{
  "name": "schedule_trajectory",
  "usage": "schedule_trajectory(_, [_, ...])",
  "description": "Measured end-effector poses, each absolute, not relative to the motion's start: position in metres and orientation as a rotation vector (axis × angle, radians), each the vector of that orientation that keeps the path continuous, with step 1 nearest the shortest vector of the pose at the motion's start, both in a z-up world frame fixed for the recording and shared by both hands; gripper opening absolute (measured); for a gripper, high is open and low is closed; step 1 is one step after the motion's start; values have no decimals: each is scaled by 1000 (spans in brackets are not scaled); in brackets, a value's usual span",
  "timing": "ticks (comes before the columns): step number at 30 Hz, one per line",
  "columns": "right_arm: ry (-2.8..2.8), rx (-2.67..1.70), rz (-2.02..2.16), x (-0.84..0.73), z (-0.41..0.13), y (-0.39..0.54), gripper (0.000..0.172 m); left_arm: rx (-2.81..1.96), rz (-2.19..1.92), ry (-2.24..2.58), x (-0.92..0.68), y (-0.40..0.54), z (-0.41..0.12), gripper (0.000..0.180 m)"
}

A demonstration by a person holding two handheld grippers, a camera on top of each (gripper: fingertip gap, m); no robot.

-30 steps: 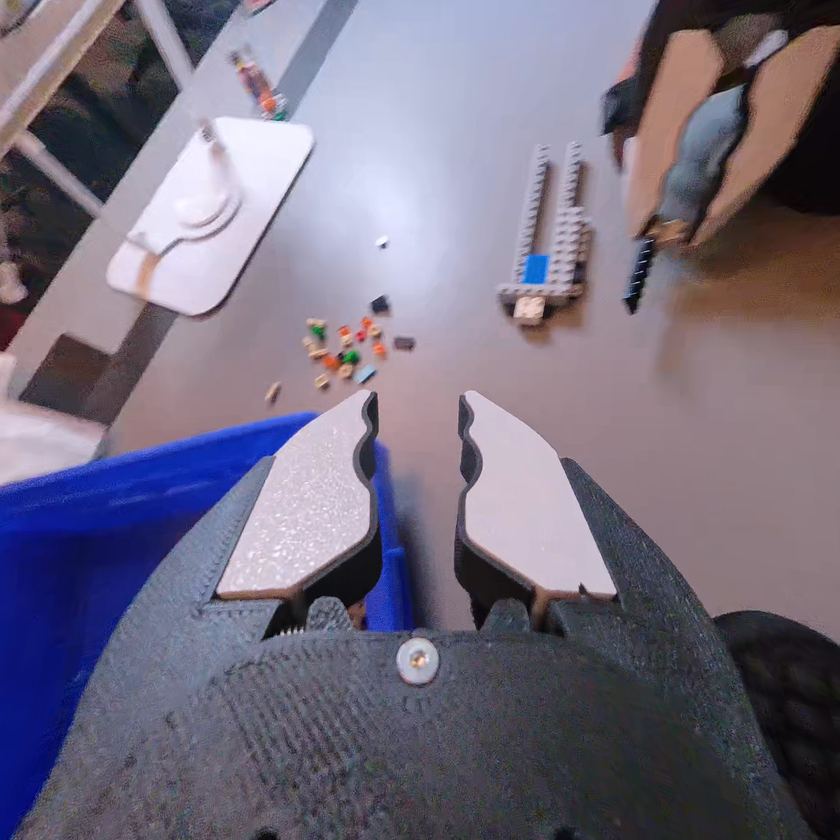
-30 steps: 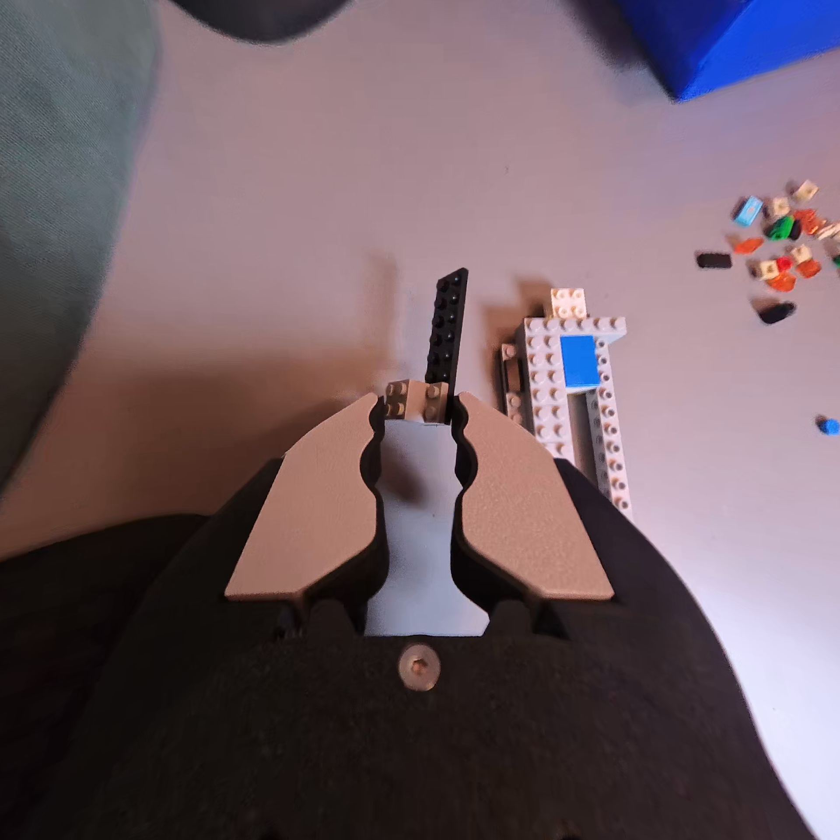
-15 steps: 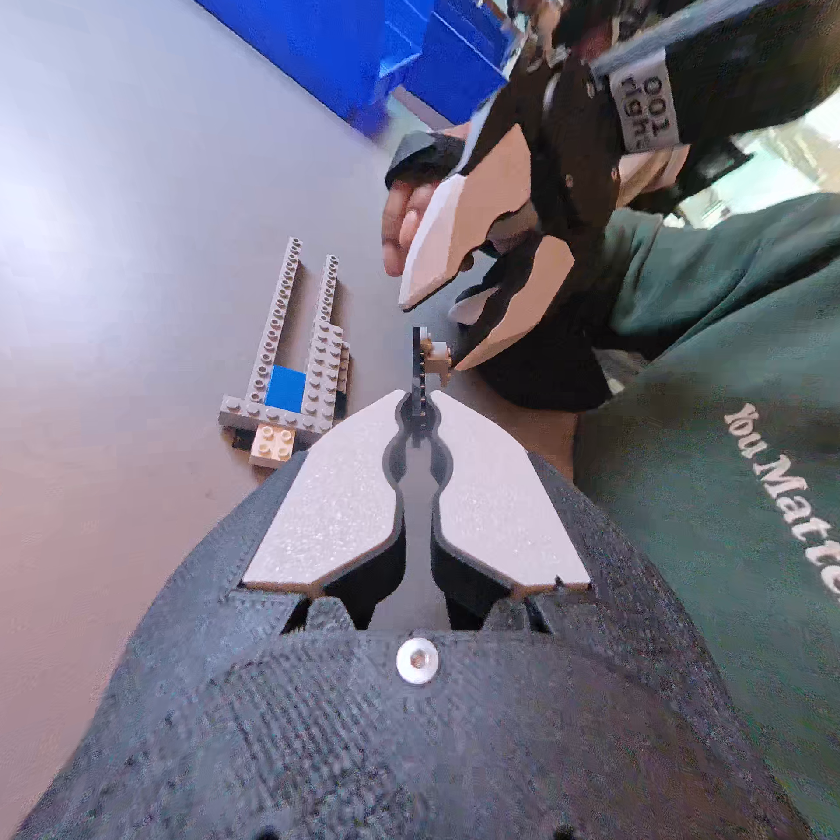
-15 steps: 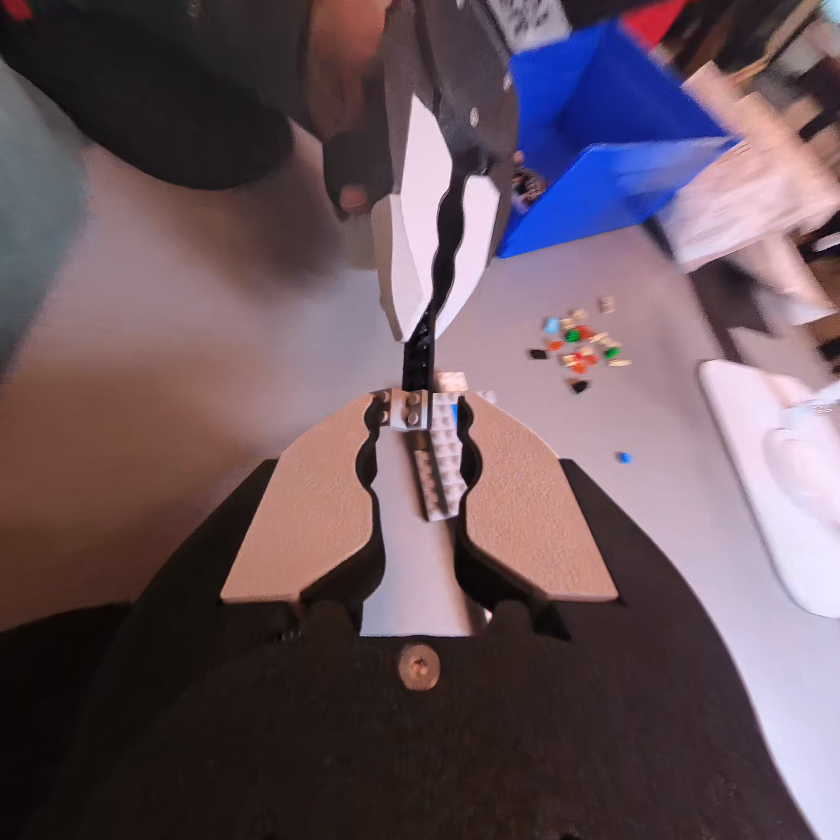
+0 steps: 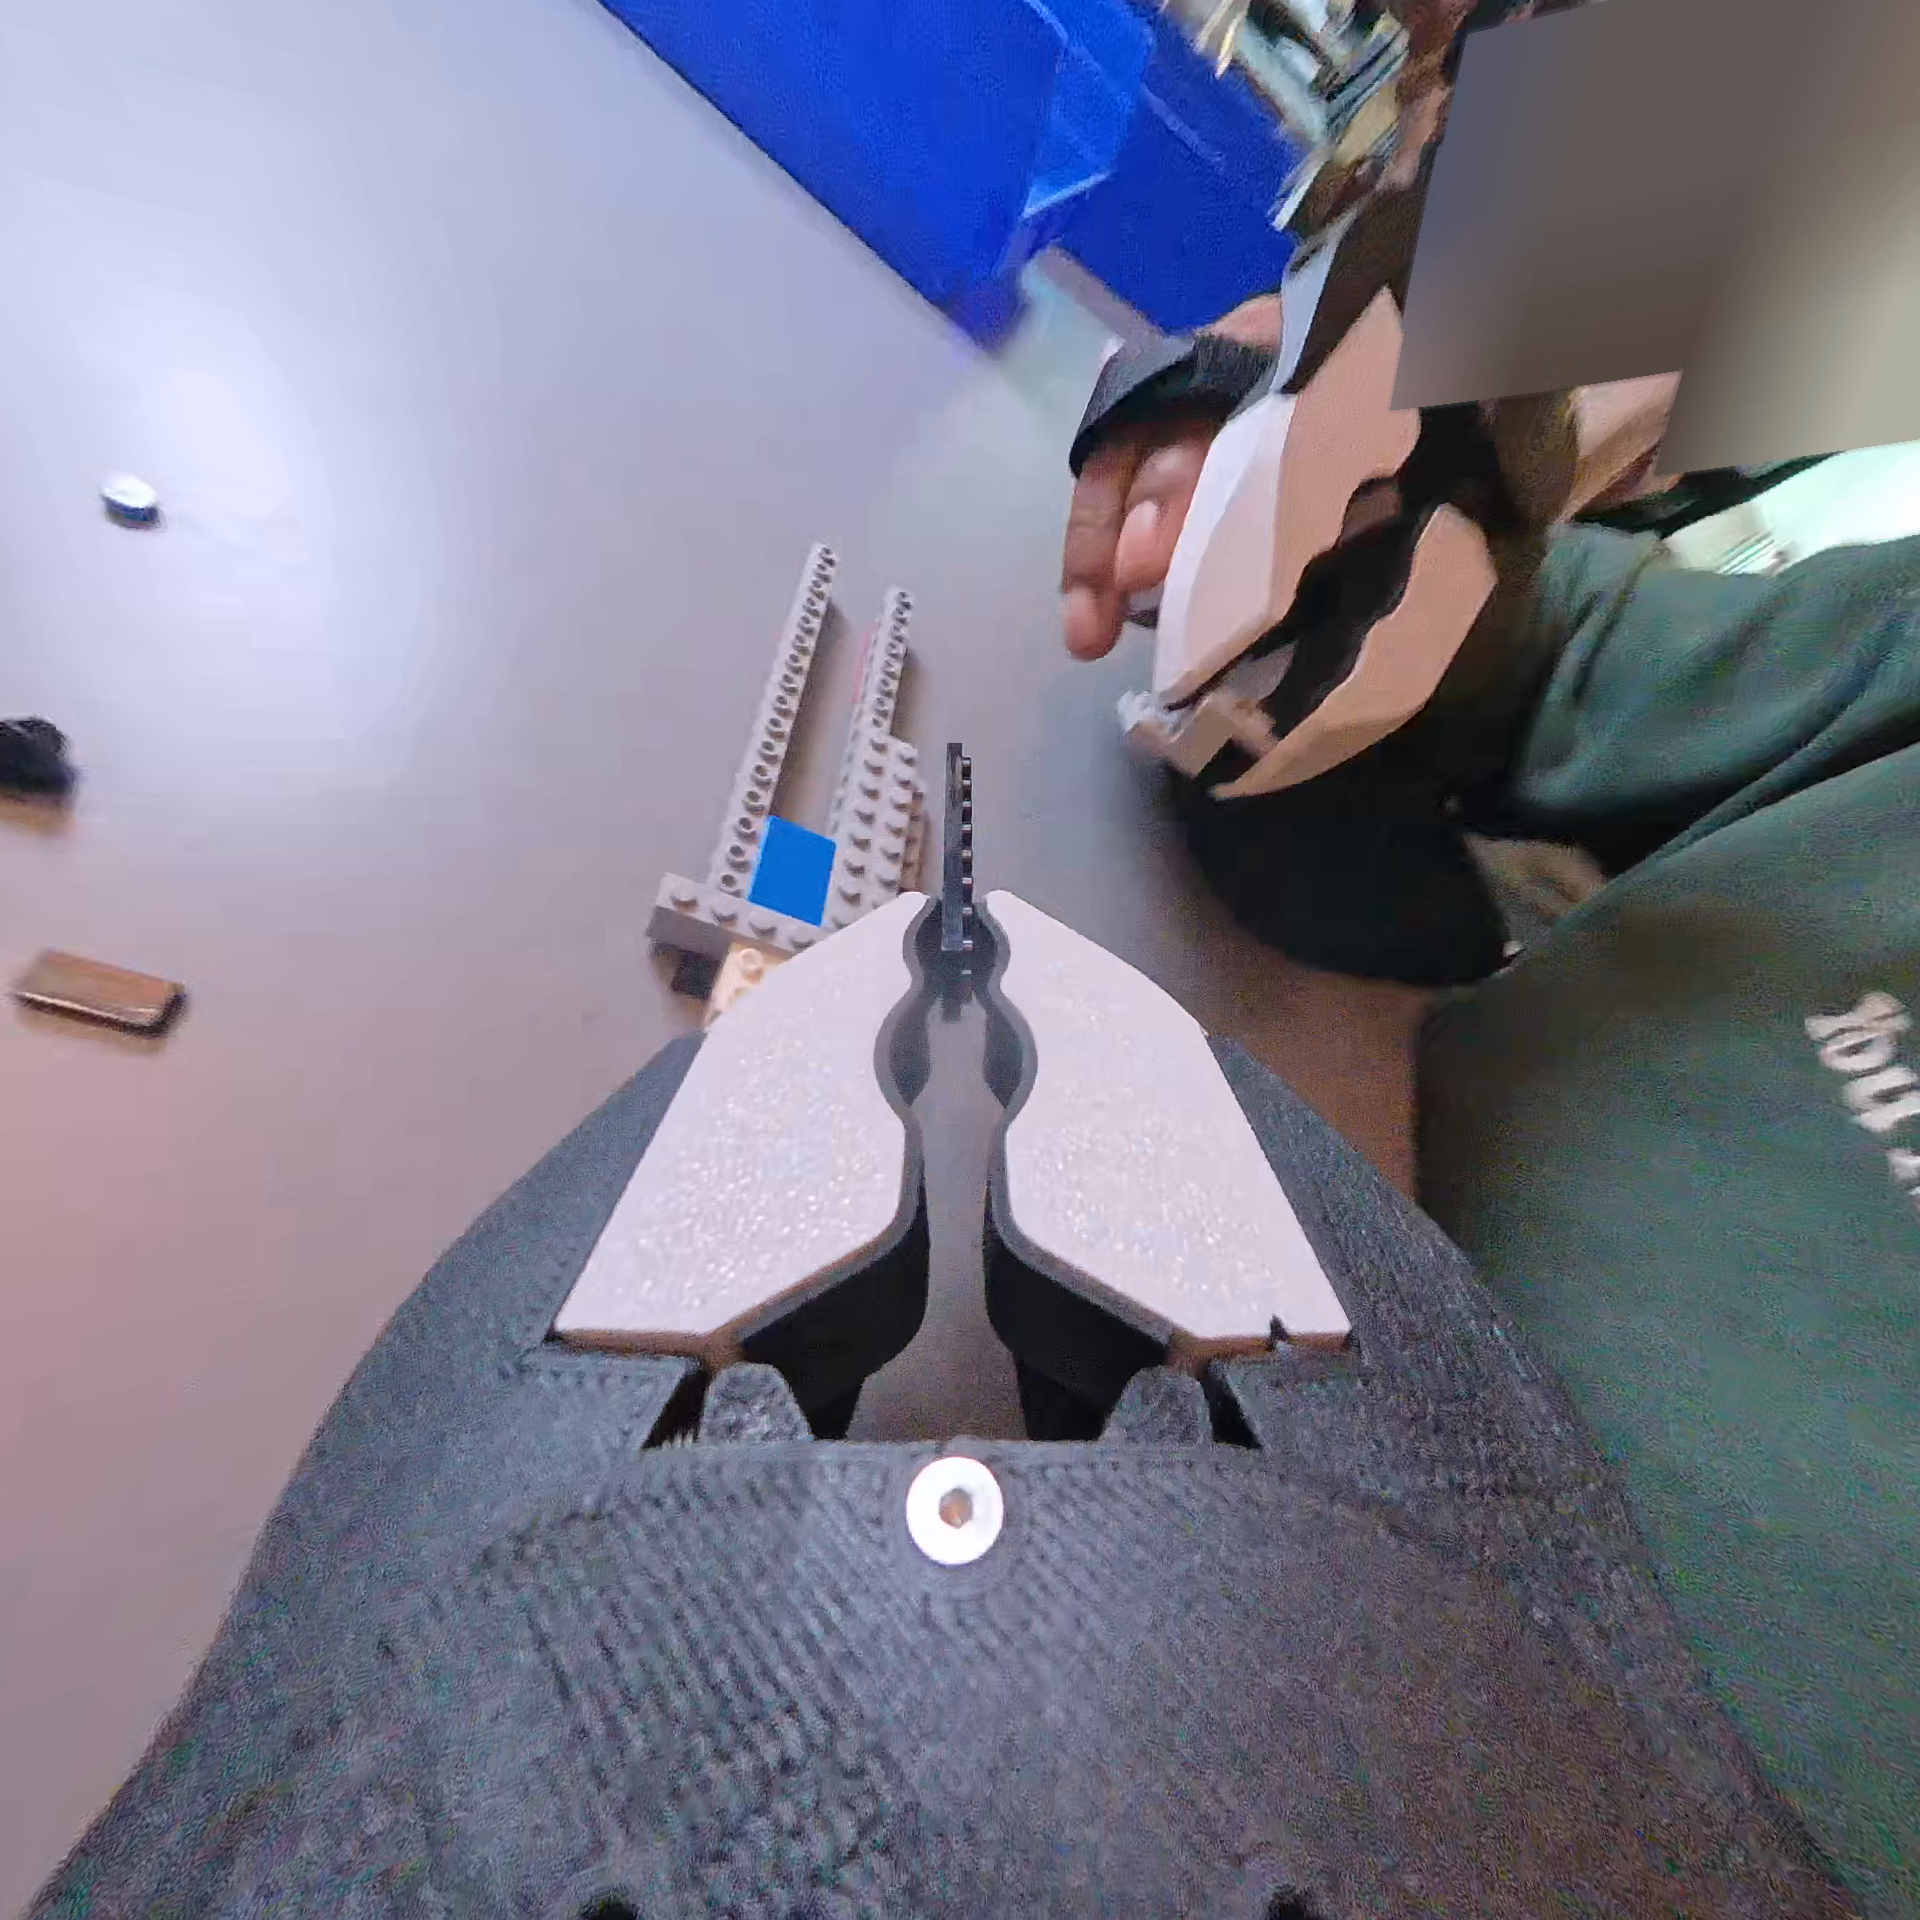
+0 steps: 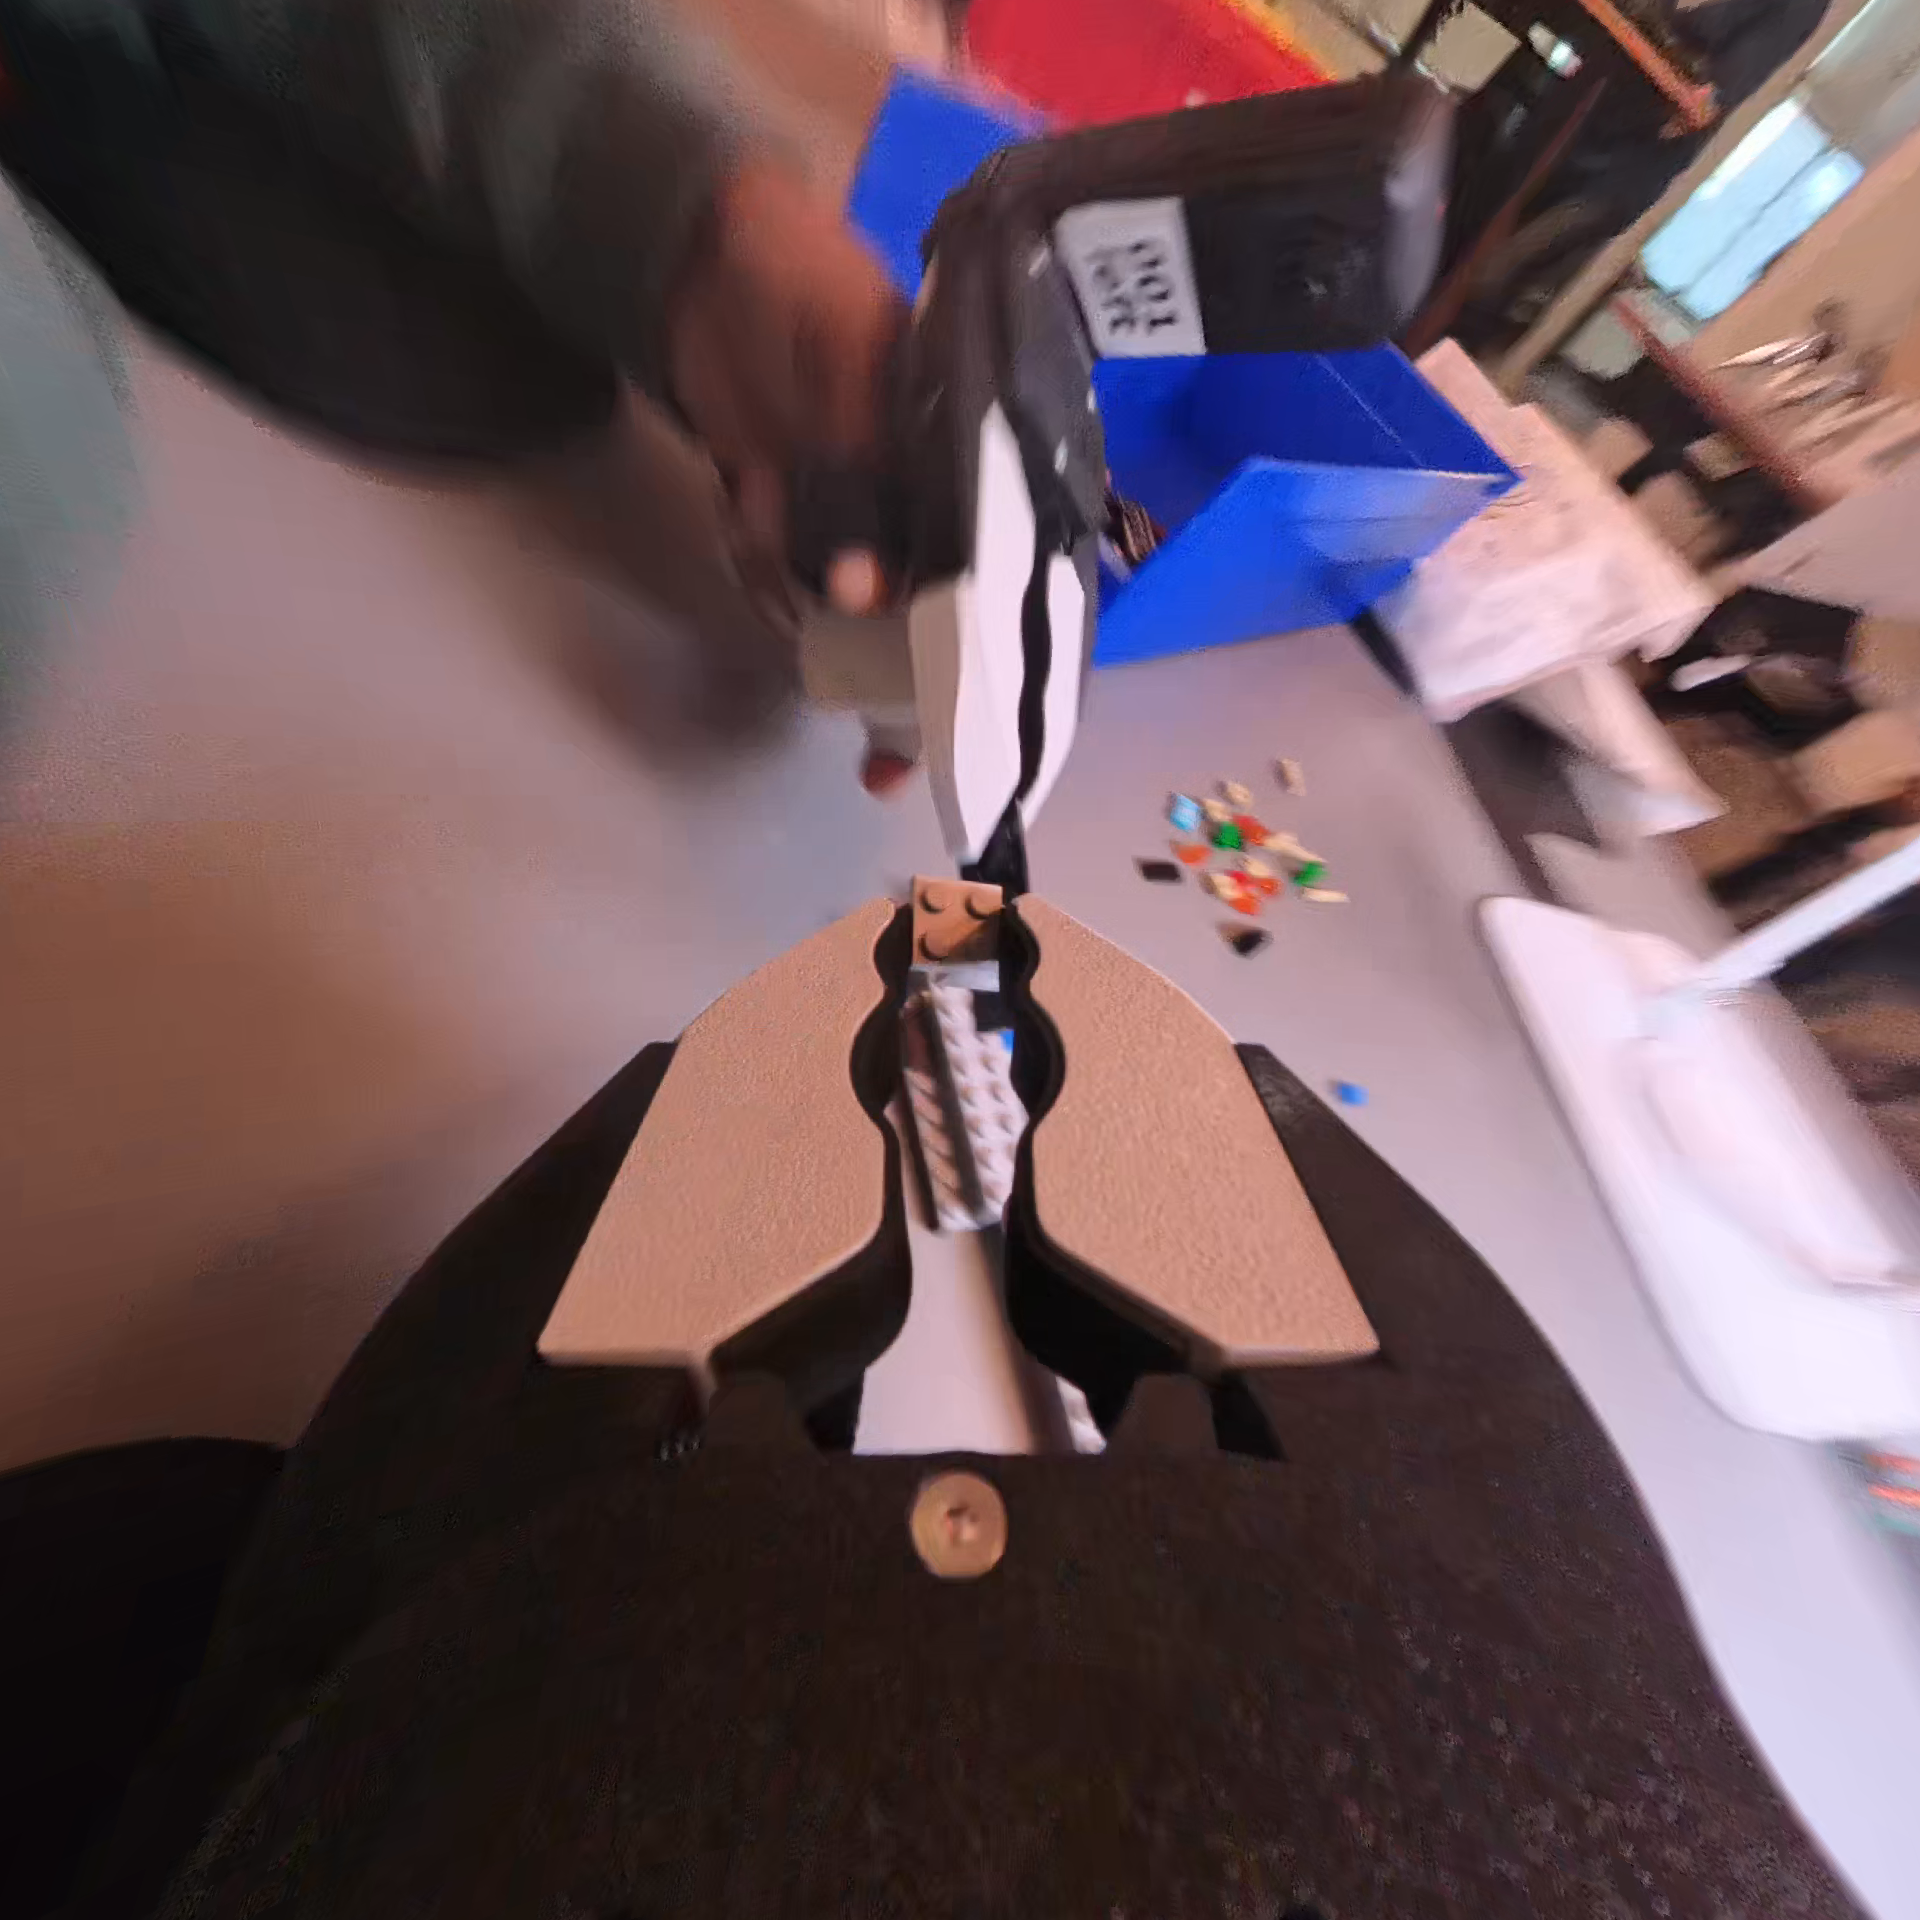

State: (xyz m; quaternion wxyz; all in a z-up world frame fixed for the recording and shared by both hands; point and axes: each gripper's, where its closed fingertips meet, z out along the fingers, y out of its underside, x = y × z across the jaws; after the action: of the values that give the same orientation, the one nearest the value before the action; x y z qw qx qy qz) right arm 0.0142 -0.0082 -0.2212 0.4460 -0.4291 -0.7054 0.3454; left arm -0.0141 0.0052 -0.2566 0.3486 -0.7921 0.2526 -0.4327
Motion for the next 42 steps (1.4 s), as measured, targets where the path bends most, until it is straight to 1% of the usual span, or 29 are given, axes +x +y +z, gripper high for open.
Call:
schedule_trajectory(2, [-1676, -1155, 1114, 20, -204, -6, 16, -2017, -1075, 718, -14, 0, -248, 5])
schedule_trajectory(4, [-1622, -1192, 1138, 24, -200, 6, 16, -1972, -946, 756, -25, 8, -236, 5])
schedule_trajectory(6, [-1596, -1230, 1127, 25, -204, 14, 16, -1918, -802, 750, -49, 18, -212, 5])
schedule_trajectory(8, [-1607, -1252, 1107, 26, -209, 18, 16, -1870, -544, 728, -92, 33, -183, 5])
schedule_trajectory(10, [-1623, -1249, 1097, 25, -212, 17, 16, -1872, -163, 697, -151, 47, -162, 5])
schedule_trajectory(11, [-1629, -1247, 1100, 25, -212, 16, 16, -1905, 5, 673, -182, 49, -158, 5])
schedule_trajectory(13, [-1633, -1247, 1105, 25, -213, 15, 16, -2039, 240, 627, -236, 46, -165, 5])
schedule_trajectory(14, [-1632, -1250, 1107, 25, -213, 15, 16, -2111, 310, 609, -256, 42, -174, 10])
schedule_trajectory(16, [-1630, -1258, 1112, 24, -214, 16, 16, -2242, 333, 602, -276, 33, -193, 34])
schedule_trajectory(17, [-1629, -1261, 1114, 24, -215, 16, 16, -2273, 328, 602, -279, 30, -199, 43])
schedule_trajectory(19, [-1625, -1265, 1114, 23, -216, 16, 16, -2255, 328, 618, -277, 31, -201, 45])
schedule_trajectory(21, [-1620, -1262, 1118, 22, -216, 15, 16, -2202, 309, 646, -266, 34, -194, 46])
schedule_trajectory(23, [-1595, -1255, 1134, 20, -213, 13, 16, -2079, 192, 738, -233, 35, -179, 42])
schedule_trajectory(25, [-1550, -1244, 1176, 17, -207, 10, 17, -1943, -45, 866, -178, 24, -167, 36])
schedule_trajectory(28, [-1505, -1170, 1212, 12, -197, 0, 17, -1799, -455, 970, -98, 1, -159, 31])
schedule_trajectory(30, [-1500, -1104, 1207, 9, -192, -10, 17, -1755, -707, 1008, -58, -13, -163, 32])
schedule_trajectory(34, [-1505, -994, 1172, 7, -186, -25, 17, -1734, -1111, 974, -8, -24, -179, 33])
schedule_trajectory(36, [-1515, -961, 1165, 7, -183, -31, 17, -1705, -1303, 902, 7, -26, -177, 29])
schedule_trajectory(38, [-1516, -942, 1155, 7, -181, -34, 17, -1692, -1401, 867, 15, -26, -177, 20])
schedule_trajectory(39, [-1514, -931, 1143, 7, -180, -35, 16, -1701, -1407, 886, 17, -27, -180, 22])
schedule_trajectory(42, [-1520, -915, 1096, 7, -181, -34, 16, -1689, -1393, 908, 19, -28, -180, 19])
